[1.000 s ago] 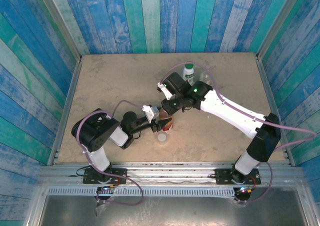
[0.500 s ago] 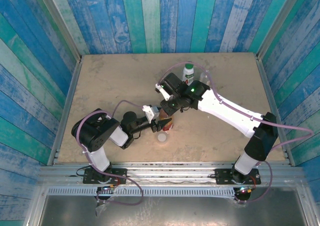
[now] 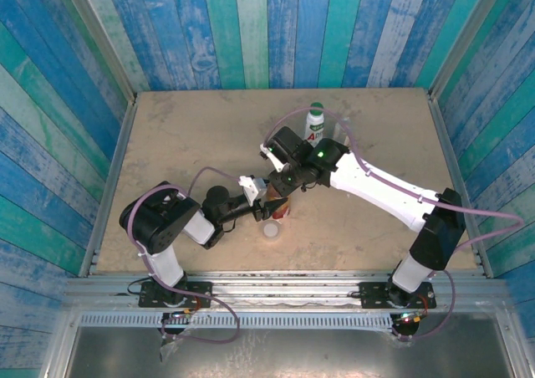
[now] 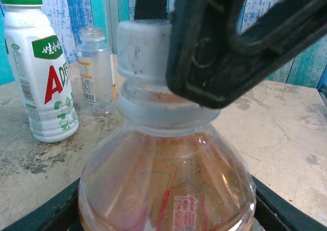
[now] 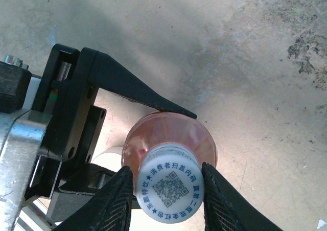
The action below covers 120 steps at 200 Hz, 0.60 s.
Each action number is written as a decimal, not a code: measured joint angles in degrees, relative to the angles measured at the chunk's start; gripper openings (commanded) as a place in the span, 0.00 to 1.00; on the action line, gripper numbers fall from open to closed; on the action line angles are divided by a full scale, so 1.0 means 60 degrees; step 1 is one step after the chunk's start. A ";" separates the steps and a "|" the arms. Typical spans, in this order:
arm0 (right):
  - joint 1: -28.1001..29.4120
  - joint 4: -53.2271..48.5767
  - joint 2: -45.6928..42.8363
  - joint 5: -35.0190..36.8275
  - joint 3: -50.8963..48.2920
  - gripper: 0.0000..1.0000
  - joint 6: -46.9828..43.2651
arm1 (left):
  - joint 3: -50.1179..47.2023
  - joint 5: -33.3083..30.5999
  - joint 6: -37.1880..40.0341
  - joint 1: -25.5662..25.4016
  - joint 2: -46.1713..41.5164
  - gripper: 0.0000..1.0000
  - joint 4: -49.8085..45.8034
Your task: Screw on the bottle caps
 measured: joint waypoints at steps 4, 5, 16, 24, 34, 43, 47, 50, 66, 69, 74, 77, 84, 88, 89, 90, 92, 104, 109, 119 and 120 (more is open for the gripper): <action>0.0000 0.0000 0.0000 0.0004 0.0000 0.39 -0.0004 | 0.0004 0.0000 0.0000 0.0000 -0.0004 0.61 -0.0007; 0.0000 0.0000 0.0000 0.0004 0.0000 0.39 -0.0004 | 0.0004 0.0000 0.0000 0.0000 -0.0004 0.61 -0.0007; 0.0000 -0.0007 0.0000 0.0011 0.0000 0.43 -0.0004 | 0.0004 0.0000 0.0000 0.0000 -0.0011 0.61 -0.0025; 0.0000 -0.0007 0.0000 0.0007 0.0000 0.47 0.0004 | 0.0004 0.0000 0.0000 0.0000 -0.0018 0.61 -0.0040; 0.0000 -0.0007 0.0000 0.0000 0.0000 0.54 0.0036 | 0.0004 -0.0004 0.0004 0.0000 -0.0018 0.61 -0.0047; 0.0000 -0.0011 0.0000 0.0000 0.0000 0.59 0.0044 | 0.0004 -0.0004 0.0004 0.0000 -0.0018 0.61 -0.0051; 0.0000 -0.0015 0.0000 0.0004 0.0000 0.59 0.0040 | 0.0004 0.0000 0.0004 0.0000 -0.0018 0.61 -0.0051; 0.0000 -0.0015 -0.0004 0.0004 0.0000 0.60 0.0044 | 0.0004 0.0000 0.0004 0.0000 -0.0018 0.61 -0.0047; 0.0007 -0.0029 -0.0029 0.0004 0.0004 0.62 0.0051 | 0.0004 0.0000 0.0004 0.0000 -0.0018 0.61 -0.0047; 0.0007 -0.0033 -0.0036 0.0004 0.0004 0.62 0.0062 | 0.0004 0.0000 0.0007 0.0000 -0.0018 0.61 -0.0047; 0.0007 -0.0036 -0.0055 0.0004 0.0004 0.63 0.0069 | 0.0004 0.0000 0.0007 0.0000 -0.0018 0.61 -0.0047; 0.0007 -0.0033 -0.0069 0.0007 0.0004 0.64 0.0073 | 0.0004 0.0000 0.0007 0.0000 -0.0018 0.61 -0.0047; 0.0007 -0.0033 -0.0106 0.0004 0.0004 0.64 0.0084 | 0.0004 0.0000 0.0007 0.0000 -0.0018 0.61 -0.0047; 0.0007 -0.0033 -0.0127 0.0004 0.0007 0.64 0.0098 | 0.0004 0.0000 0.0007 0.0000 -0.0018 0.61 -0.0047; 0.0007 -0.0033 -0.0138 0.0004 0.0011 0.64 0.0106 | 0.0004 0.0000 0.0007 0.0000 -0.0018 0.61 -0.0047; 0.0007 -0.0033 -0.0142 0.0004 0.0015 0.64 0.0106 | 0.0004 0.0000 0.0007 0.0000 -0.0018 0.61 -0.0047; 0.0007 -0.0036 -0.0153 0.0004 0.0018 0.63 0.0109 | 0.0004 0.0000 0.0007 0.0000 -0.0018 0.61 -0.0047; 0.0004 -0.0022 -0.0233 0.0004 0.0047 0.61 0.0160 | 0.0004 0.0000 0.0007 0.0000 -0.0018 0.61 -0.0047; -0.0004 -0.0007 -0.0270 0.0007 0.0055 0.60 0.0189 | 0.0004 0.0000 0.0007 0.0000 -0.0018 0.61 -0.0047; -0.0022 0.0018 -0.0342 0.0000 0.0055 0.56 0.0251 | 0.0004 0.0000 0.0007 0.0000 -0.0018 0.61 -0.0047; -0.0022 0.0018 -0.0346 0.0004 0.0055 0.56 0.0251 | 0.0004 0.0004 0.0007 0.0000 -0.0018 0.61 -0.0047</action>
